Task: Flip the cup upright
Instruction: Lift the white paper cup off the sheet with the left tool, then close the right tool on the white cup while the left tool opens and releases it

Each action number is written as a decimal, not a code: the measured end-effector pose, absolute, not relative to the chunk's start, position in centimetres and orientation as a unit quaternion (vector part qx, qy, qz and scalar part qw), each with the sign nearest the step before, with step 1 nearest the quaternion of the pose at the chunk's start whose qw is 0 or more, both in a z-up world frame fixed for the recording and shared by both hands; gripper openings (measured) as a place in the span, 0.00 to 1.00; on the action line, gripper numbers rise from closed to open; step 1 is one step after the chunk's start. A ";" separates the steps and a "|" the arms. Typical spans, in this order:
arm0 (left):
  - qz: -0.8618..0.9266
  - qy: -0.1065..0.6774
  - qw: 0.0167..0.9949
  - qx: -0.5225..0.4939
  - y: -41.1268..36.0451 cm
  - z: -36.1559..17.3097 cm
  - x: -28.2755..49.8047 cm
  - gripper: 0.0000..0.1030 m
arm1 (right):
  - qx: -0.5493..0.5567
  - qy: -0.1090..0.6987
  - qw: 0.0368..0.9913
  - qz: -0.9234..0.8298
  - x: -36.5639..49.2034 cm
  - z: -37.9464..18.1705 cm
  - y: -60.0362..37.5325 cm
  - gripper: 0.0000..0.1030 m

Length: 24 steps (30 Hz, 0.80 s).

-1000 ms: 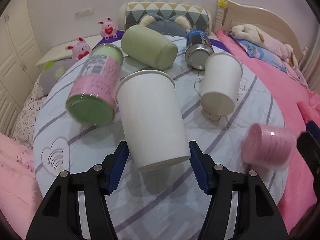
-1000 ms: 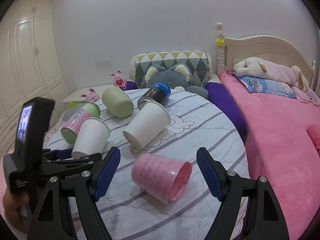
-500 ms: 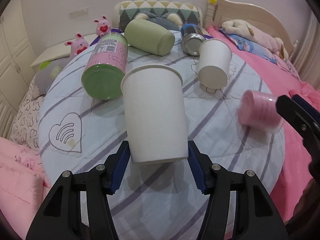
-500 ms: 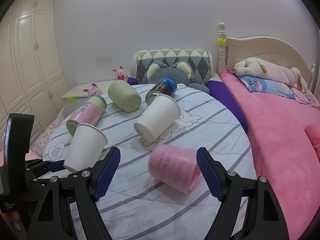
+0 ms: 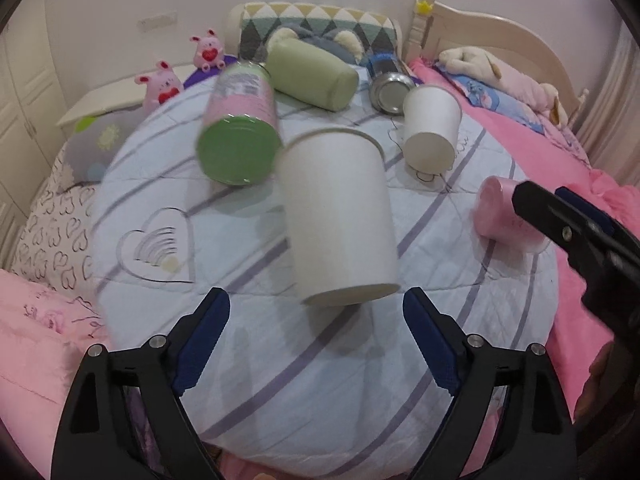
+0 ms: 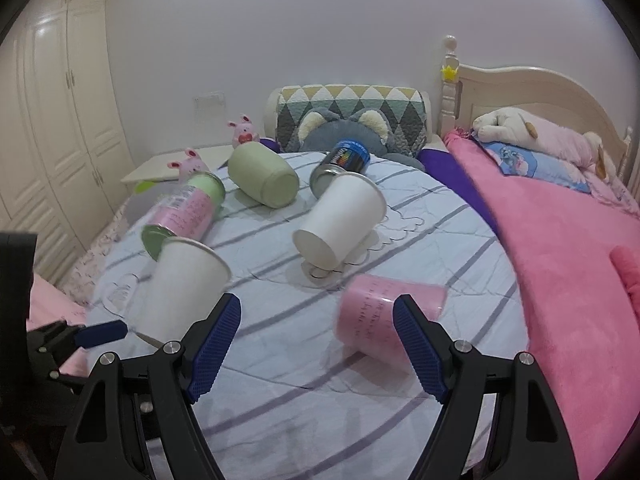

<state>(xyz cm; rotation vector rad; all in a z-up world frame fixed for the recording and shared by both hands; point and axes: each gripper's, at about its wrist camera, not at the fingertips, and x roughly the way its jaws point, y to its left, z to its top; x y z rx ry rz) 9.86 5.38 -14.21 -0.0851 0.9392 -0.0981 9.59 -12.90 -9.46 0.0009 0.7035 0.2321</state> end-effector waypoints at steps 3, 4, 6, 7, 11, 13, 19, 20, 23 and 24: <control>-0.049 0.439 0.896 -0.049 6.7 -13.4 8.9 0.92 | 0.026 0.355 0.926 0.128 9.9 -9.1 -12.3 0.78; -0.049 0.435 0.898 -0.051 7.0 -13.2 8.6 0.94 | 0.035 0.360 0.922 0.137 10.1 -9.1 -12.0 0.78; -0.054 0.429 0.900 -0.058 7.8 -12.8 8.1 0.94 | 0.050 0.373 0.914 0.153 10.5 -9.2 -11.3 0.78; -0.055 0.427 0.900 -0.060 8.0 -12.7 7.9 0.94 | 0.057 0.381 0.909 0.161 10.8 -9.3 -10.8 0.78; -0.053 0.422 0.903 -0.052 8.6 -12.6 7.6 0.94 | 0.079 0.415 0.886 0.193 12.1 -10.3 -8.6 0.78; -0.051 0.419 0.905 -0.043 8.8 -12.7 7.4 0.94 | 0.085 0.428 0.875 0.207 12.7 -10.6 -7.5 0.78; -0.053 0.423 0.903 -0.050 9.8 -13.2 7.8 0.94 | 0.085 0.471 0.850 0.220 15.3 -12.2 -4.8 0.77; -0.054 0.423 0.903 -0.054 10.1 -13.3 8.0 0.94 | 0.092 0.476 0.845 0.227 15.7 -12.5 -4.7 0.77; -0.050 0.423 0.903 -0.058 10.4 -13.4 8.2 0.94 | 0.118 0.497 0.823 0.248 17.0 -13.5 -4.3 0.77; -0.050 0.422 0.903 -0.059 10.6 -13.5 8.4 0.94 | 0.123 0.502 0.818 0.251 17.2 -13.7 -4.2 0.77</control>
